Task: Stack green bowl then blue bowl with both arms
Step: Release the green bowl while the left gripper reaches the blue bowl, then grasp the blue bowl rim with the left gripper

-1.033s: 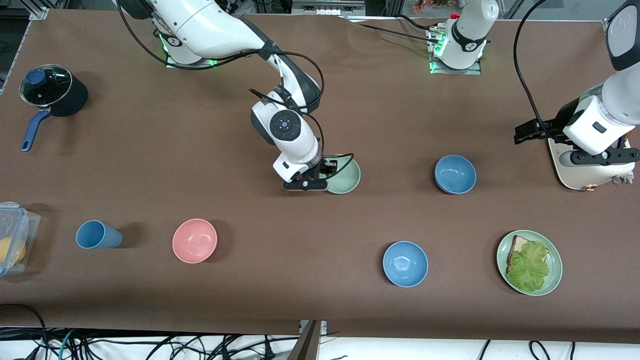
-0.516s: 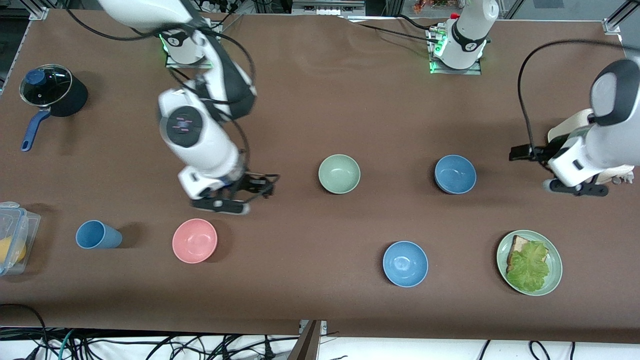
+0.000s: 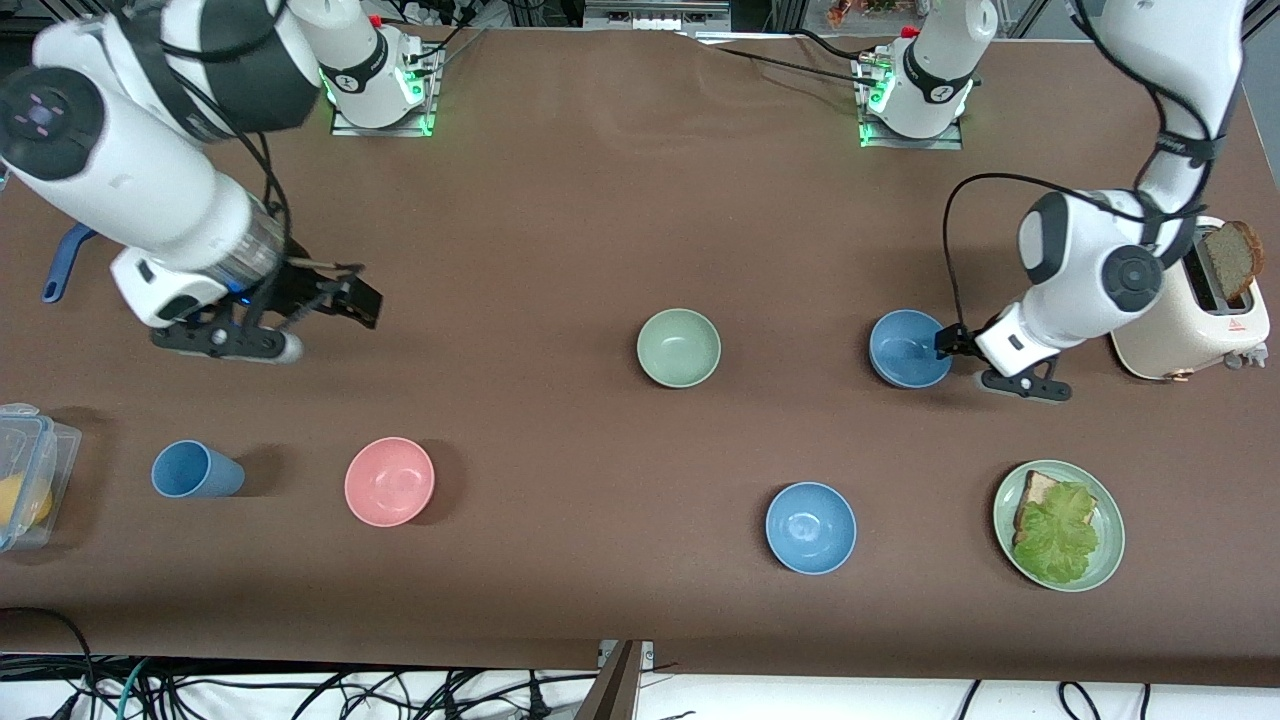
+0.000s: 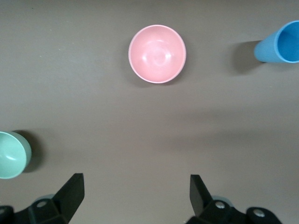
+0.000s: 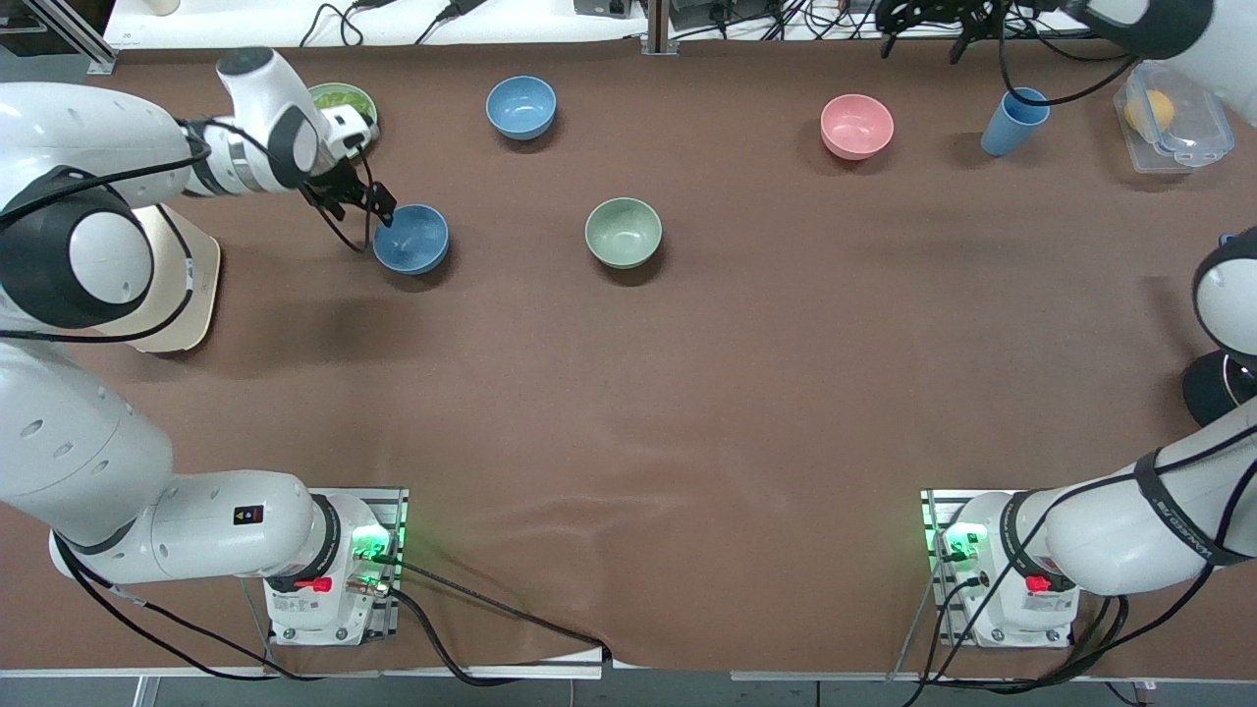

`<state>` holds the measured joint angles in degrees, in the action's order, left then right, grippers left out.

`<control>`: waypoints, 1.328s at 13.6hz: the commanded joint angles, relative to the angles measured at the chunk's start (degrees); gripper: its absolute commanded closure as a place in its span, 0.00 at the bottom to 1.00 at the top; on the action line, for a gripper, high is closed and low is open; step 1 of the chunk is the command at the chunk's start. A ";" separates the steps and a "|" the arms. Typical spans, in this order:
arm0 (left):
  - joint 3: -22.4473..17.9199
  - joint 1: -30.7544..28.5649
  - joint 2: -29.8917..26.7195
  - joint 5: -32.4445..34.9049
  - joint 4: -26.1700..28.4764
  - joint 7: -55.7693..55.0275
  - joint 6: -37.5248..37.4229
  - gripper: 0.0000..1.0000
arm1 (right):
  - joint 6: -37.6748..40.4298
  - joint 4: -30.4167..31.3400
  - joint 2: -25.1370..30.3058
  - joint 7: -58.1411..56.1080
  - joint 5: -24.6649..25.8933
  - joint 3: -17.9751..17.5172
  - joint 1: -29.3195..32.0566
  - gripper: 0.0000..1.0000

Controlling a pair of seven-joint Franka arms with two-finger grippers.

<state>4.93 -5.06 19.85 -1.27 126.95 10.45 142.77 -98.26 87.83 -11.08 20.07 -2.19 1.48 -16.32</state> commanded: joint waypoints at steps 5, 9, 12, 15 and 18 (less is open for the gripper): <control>-0.09 1.80 2.30 -0.49 -0.56 1.51 1.90 0.62 | 3.78 7.69 9.31 -10.49 -5.37 0.01 9.64 0.00; -0.09 1.37 1.60 -0.40 -0.74 2.47 1.46 1.00 | 3.77 7.45 9.68 -9.79 -4.32 0.01 9.20 0.00; -0.09 1.01 1.16 -0.40 -0.83 2.74 1.28 1.00 | 3.51 7.36 9.68 -9.79 -2.56 0.01 9.20 0.00; -0.01 1.45 -0.51 -0.40 -1.88 2.65 -0.73 1.00 | 3.77 6.75 9.50 -10.57 -2.21 0.01 9.20 0.00; 2.61 2.07 -1.39 -1.10 -9.23 1.86 -11.68 1.00 | 3.95 4.03 8.53 -10.84 -2.21 0.45 9.38 0.00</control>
<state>5.85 -3.67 19.45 -1.27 122.92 11.93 138.53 -94.44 93.47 -2.75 10.23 -4.97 1.68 -7.08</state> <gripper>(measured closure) 0.943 0.000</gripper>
